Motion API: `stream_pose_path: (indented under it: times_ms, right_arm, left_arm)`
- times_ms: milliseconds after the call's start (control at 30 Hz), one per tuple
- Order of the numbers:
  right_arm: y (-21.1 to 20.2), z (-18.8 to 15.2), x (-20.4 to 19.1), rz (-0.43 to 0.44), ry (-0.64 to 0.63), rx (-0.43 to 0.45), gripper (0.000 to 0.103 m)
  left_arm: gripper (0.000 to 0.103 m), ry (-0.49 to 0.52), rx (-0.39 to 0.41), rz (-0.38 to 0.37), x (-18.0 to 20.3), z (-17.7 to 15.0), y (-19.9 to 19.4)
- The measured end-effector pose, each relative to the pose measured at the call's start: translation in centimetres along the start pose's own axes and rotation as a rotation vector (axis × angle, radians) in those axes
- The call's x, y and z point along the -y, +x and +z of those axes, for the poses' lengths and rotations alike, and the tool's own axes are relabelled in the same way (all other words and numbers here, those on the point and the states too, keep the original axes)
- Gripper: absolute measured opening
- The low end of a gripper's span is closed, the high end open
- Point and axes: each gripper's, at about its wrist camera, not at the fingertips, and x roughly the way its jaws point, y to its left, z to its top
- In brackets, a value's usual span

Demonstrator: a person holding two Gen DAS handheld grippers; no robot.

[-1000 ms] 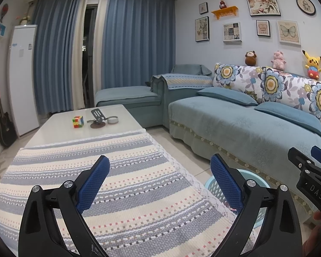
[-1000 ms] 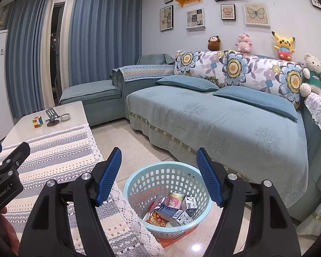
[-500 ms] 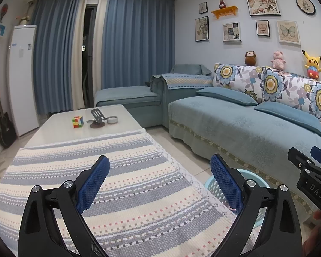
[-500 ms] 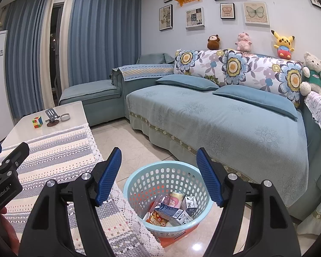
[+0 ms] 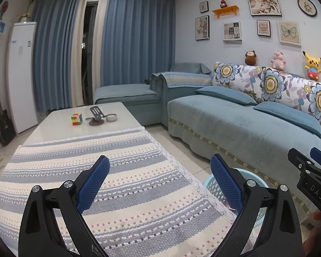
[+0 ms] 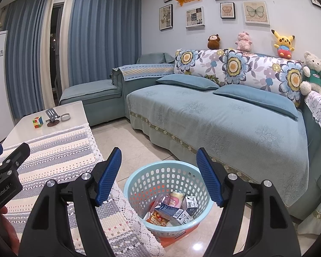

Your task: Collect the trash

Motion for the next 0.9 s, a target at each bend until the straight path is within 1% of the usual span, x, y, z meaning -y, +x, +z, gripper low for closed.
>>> stream_pose_path:
  times_ms: [433,900]
  right_arm:
    - [0.01,0.10,-0.06,0.002,0.005,-0.003,0.068]
    - [0.10,0.14,-0.01,0.006,0.009,-0.008,0.068]
  left_arm:
    - [0.092,-0.008,-0.009,-0.010,-0.50,-0.03,0.45]
    - [0.092,0.005,-0.005,0.005,-0.48,0.04,0.34]
